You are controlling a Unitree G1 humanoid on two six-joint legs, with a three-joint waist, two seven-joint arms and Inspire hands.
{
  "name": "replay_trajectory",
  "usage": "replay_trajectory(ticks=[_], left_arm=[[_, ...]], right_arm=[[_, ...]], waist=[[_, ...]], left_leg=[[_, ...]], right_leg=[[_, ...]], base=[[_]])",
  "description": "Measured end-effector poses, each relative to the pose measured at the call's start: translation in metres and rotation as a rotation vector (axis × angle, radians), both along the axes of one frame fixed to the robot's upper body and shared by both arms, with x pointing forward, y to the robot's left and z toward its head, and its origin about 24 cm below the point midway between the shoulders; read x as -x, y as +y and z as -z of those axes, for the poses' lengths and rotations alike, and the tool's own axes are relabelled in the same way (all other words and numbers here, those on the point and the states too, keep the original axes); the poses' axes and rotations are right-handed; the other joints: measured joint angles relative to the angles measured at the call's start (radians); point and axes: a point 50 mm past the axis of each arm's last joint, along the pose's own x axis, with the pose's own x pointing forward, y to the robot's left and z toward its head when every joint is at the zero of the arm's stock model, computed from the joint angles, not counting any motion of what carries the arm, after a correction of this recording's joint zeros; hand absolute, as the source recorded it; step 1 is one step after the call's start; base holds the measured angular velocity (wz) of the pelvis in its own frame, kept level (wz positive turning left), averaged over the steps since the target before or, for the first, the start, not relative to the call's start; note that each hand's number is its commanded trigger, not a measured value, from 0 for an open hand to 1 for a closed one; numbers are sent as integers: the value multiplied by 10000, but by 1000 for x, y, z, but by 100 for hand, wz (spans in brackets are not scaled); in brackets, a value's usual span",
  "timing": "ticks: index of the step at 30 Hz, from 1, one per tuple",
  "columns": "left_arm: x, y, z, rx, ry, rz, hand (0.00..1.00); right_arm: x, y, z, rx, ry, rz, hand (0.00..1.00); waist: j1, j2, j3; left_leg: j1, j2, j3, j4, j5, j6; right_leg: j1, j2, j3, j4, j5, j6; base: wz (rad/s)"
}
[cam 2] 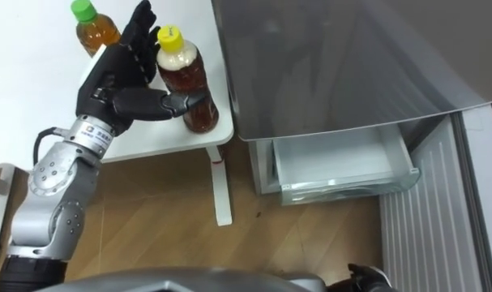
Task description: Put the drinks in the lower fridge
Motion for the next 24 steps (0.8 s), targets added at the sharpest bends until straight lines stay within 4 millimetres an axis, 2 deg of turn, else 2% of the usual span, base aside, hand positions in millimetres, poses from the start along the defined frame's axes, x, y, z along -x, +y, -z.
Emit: replay_trajectory(ticks=[4,10,15,24], left_arm=[[-2,1,-1,-71,-29,39,0],[-7,5,9,-312,427,-13,0],[-7,6,11,-715,465,-23,0],[-7,9,18,-726,807,-277,0]], right_arm=[[6,0,1,160,597,-851,0],[15,2,2,126,1389,-1661,0],[16,5,2,13,1604,-1879,0],[14,6,2,-153,1599,-1911,0]], waist=[[-4,6,-6],[-7,-20,-28],[-8,-147,-126],[-24,-140,-111]], left_leg=[[53,7,84,-44,0,-1],[73,7,115,-43,0,0],[81,17,118,-30,0,0],[76,20,118,-23,0,0]], right_leg=[[0,2,48,10,0,0],[-3,-1,127,41,0,0],[0,10,142,62,0,0],[7,24,201,61,0,0]], base=[[-7],[-1],[0],[0]])
